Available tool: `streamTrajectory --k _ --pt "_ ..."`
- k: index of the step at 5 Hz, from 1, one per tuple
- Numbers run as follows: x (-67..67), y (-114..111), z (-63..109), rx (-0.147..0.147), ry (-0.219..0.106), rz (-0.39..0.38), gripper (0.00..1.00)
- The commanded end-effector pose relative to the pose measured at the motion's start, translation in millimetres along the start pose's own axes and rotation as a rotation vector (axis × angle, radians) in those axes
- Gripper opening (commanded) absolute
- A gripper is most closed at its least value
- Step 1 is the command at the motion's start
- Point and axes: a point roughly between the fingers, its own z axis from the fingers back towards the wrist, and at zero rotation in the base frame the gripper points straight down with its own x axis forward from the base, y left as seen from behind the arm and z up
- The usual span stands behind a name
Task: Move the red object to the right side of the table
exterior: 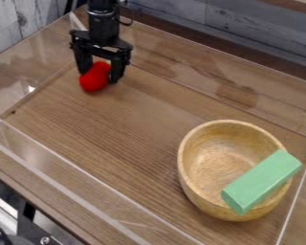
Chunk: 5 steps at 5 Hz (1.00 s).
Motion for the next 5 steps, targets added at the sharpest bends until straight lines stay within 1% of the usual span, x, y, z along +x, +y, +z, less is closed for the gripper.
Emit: streamTrajectory --k 1,2,3,4,5 --pt "8.3 -10 13.5 -0.005 -0.039 -0.021 1.0" --pt "9.2 -12 13.4 -0.01 -0.037 -0.024 1.0" --pt "9.0 -12 11.6 -0.012 -0.035 -0.022 0.0" --pt "7.5 -16 20.2 -0.024 -0.047 -0.019 0.0" --pt "4.9 -25 39.6 -0.049 -0.074 -0.024 0.0"
